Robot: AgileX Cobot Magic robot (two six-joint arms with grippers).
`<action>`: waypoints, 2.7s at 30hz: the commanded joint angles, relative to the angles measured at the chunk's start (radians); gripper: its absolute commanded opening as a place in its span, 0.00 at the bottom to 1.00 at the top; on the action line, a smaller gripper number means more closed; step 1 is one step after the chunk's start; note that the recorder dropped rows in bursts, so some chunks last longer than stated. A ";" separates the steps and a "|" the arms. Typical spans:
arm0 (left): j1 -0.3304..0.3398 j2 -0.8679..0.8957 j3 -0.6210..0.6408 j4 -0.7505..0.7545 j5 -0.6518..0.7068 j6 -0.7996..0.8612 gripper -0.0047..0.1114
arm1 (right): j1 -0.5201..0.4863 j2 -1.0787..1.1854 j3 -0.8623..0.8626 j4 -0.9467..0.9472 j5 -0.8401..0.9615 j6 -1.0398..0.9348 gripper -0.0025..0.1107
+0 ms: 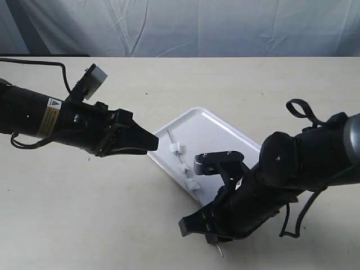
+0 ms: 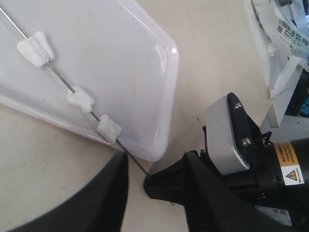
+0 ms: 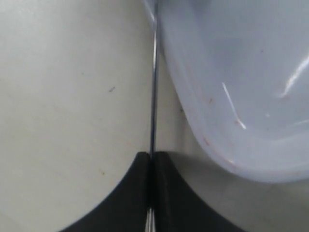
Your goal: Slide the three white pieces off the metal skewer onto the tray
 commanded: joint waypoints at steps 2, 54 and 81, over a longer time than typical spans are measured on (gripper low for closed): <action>-0.003 -0.003 -0.005 -0.019 0.000 0.004 0.35 | 0.002 -0.072 0.010 -0.021 -0.016 -0.058 0.02; -0.153 0.207 -0.122 -0.680 -0.105 0.259 0.47 | -0.253 -0.557 0.171 0.121 0.153 -0.310 0.02; -0.153 0.208 -0.169 -0.664 -0.024 0.226 0.37 | -0.253 -0.557 0.171 0.139 0.159 -0.313 0.02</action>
